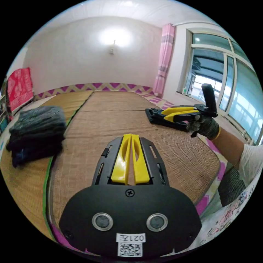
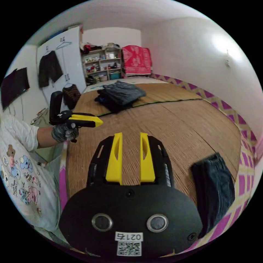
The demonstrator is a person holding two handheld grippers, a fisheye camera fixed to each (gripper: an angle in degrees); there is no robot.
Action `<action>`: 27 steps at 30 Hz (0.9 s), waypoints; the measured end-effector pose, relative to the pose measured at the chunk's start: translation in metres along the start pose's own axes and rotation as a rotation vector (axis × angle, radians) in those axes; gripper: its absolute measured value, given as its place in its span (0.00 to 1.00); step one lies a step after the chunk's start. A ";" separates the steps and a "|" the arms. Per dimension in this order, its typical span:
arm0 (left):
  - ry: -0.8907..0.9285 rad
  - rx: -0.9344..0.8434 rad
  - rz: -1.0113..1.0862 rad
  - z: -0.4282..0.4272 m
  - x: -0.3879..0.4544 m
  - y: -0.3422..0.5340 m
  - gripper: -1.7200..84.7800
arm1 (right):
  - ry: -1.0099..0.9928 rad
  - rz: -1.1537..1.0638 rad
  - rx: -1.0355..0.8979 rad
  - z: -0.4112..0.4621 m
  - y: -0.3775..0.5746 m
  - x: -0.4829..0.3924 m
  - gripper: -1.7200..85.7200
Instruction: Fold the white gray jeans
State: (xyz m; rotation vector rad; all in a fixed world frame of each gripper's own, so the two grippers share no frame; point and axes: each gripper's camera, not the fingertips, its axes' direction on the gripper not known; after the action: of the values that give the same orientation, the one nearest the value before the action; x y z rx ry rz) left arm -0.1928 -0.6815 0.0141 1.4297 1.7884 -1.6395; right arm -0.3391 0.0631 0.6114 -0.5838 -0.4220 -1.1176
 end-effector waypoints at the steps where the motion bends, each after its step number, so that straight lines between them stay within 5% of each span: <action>1: -0.021 0.018 -0.044 -0.028 -0.017 0.017 0.01 | -0.034 -0.061 -0.005 0.027 -0.025 -0.026 0.12; 11: -0.282 -0.008 -0.266 -0.182 -0.125 0.133 0.01 | 0.029 -0.467 0.003 0.252 -0.257 -0.225 0.16; 19: -0.239 -0.029 -0.339 -0.242 -0.173 0.184 0.01 | 0.108 -0.546 -0.075 0.368 -0.362 -0.282 0.17; 27: -0.237 -0.042 -0.386 -0.271 -0.193 0.215 0.01 | 0.166 -0.466 -0.082 0.395 -0.389 -0.285 0.07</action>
State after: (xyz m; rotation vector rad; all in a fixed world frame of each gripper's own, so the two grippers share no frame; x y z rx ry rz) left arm 0.1697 -0.5622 0.1226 0.8626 2.0303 -1.8471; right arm -0.8179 0.3910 0.8370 -0.4697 -0.3783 -1.6234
